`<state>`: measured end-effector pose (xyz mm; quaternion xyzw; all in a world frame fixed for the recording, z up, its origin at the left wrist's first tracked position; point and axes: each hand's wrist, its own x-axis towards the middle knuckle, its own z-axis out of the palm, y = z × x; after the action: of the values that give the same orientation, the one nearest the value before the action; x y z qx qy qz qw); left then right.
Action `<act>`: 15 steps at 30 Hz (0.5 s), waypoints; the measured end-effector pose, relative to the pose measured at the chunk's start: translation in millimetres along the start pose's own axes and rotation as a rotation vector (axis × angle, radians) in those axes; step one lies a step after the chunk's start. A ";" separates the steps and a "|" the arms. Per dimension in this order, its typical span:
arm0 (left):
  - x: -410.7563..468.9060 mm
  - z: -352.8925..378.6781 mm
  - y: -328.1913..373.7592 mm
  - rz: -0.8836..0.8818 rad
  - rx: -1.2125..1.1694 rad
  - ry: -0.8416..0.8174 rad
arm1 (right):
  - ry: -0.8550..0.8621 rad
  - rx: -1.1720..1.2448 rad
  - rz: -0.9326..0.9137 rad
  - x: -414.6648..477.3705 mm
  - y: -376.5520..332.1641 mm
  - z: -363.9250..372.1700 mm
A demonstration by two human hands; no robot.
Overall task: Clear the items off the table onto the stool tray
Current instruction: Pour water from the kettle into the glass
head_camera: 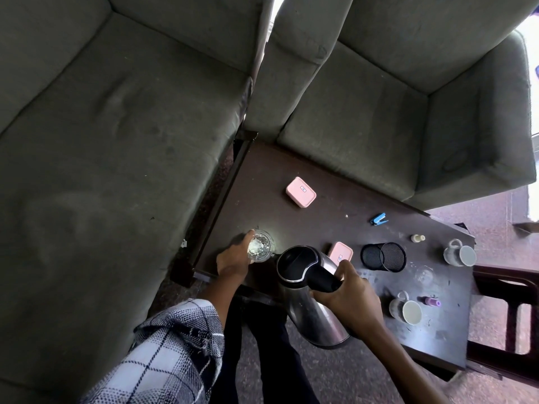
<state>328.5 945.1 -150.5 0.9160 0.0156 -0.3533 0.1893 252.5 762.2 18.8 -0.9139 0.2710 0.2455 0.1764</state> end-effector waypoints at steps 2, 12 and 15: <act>0.2 0.0 0.0 -0.003 -0.009 -0.003 | -0.001 0.001 0.002 -0.2 0.3 -0.6; 0.4 -0.6 0.4 -0.009 -0.019 -0.012 | 0.007 -0.014 0.008 -1.0 0.4 -0.7; 0.0 -0.1 0.3 -0.007 -0.018 -0.009 | 0.010 -0.011 0.000 -1.6 1.2 0.1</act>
<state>328.7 944.8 -150.3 0.9127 0.0212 -0.3578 0.1964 250.5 761.9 19.4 -0.9160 0.2708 0.2423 0.1701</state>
